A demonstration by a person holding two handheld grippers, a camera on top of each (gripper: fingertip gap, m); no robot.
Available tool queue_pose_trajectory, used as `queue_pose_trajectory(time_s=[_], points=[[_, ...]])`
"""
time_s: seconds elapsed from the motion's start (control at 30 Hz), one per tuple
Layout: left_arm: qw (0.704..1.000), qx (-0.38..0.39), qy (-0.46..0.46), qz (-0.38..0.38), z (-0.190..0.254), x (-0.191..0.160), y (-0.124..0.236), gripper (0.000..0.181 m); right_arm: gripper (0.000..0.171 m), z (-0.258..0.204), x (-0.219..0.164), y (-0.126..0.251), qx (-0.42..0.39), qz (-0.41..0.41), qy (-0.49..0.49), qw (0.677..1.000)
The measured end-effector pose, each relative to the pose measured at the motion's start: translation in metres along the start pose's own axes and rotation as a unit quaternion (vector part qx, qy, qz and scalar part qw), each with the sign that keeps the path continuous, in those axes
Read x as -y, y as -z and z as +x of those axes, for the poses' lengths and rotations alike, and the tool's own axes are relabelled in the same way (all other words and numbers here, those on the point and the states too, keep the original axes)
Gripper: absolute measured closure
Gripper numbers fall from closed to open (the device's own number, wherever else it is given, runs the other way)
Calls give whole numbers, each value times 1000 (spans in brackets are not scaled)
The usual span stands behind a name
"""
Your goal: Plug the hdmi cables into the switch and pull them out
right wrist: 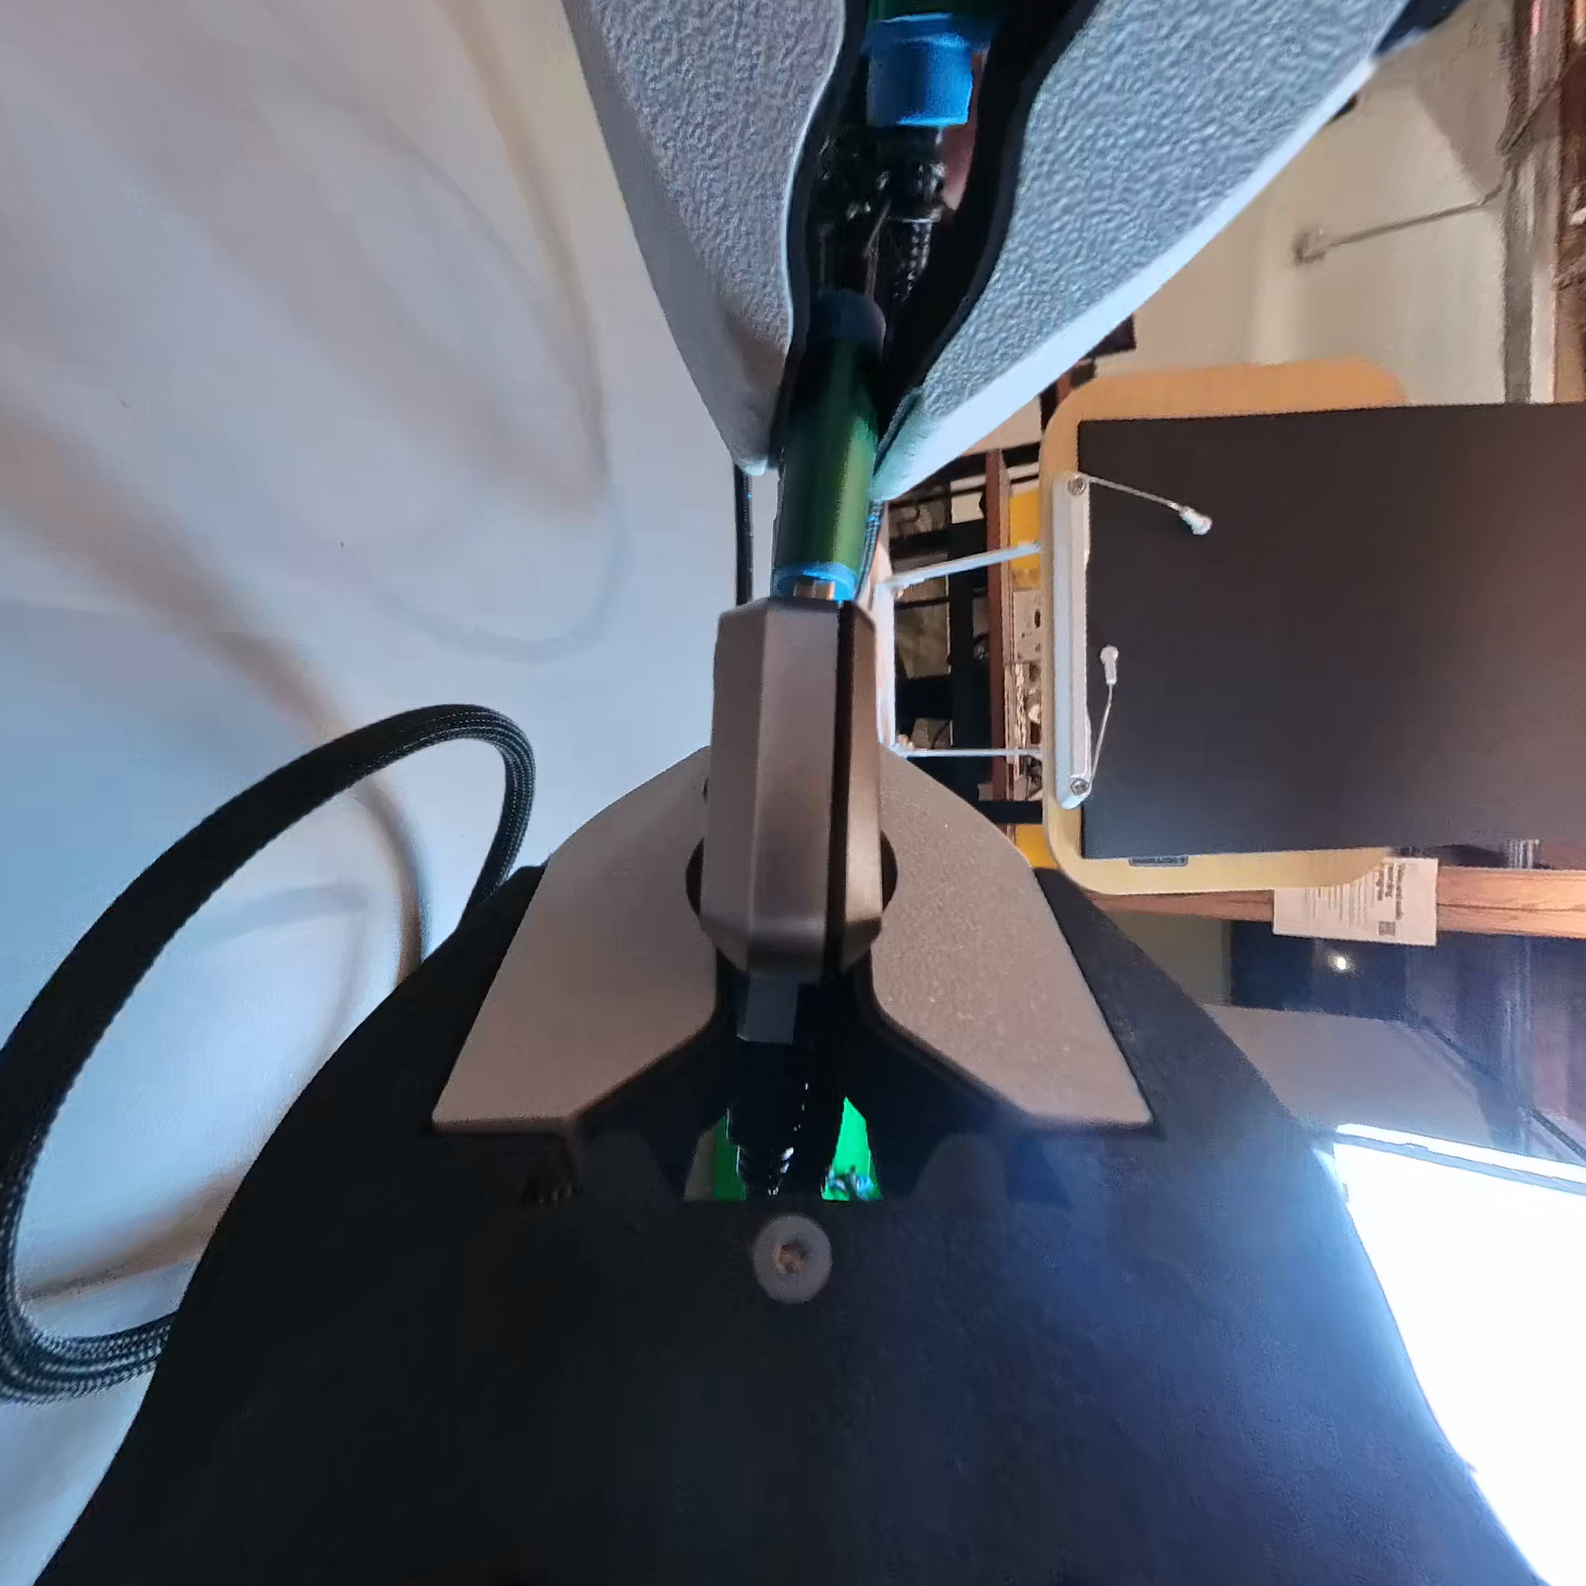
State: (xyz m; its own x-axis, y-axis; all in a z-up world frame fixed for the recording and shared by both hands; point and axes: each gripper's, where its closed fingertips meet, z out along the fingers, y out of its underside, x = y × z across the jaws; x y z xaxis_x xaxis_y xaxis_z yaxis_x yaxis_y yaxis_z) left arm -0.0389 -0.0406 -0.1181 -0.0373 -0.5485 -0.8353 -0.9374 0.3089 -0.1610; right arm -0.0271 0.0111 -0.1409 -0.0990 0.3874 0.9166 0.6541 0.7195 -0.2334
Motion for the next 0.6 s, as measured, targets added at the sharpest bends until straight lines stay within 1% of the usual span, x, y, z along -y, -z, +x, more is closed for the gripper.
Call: queue_pose_trajectory(time_s=[0.07, 0.13, 0.27, 0.33, 0.43, 0.5, 0.6], points=[[1000, -5, 9, 16, 1, 2, 3, 171, 151, -1, 3, 1, 2, 6, -1, 1000], [1000, -1, 2, 7, 3, 0, 0, 171, 150, -4, 2, -1, 10, -3, -6, 1000], [998, 8, 45, 37, 0, 6, 1, 172, 151, -3, 2, 1, 15, -1, -25, 1000], [999, 11, 35, 24, 2, 5, -3, 173, 151, -6, -1, -1, 19, -12, -21, 1000], [998, -2, 51, 22, 4, 3, -8, 172, 151, -8, -4, -3, 22, -18, -16, 999], [998, -1, 62, 31, 4, 4, -9, 170, 149, -8, -5, -3, 24, -16, -20, 999], [992, 2, 99, 73, -1, 13, -5, 167, 148, -5, 0, -3, 24, -6, -26, 999]])
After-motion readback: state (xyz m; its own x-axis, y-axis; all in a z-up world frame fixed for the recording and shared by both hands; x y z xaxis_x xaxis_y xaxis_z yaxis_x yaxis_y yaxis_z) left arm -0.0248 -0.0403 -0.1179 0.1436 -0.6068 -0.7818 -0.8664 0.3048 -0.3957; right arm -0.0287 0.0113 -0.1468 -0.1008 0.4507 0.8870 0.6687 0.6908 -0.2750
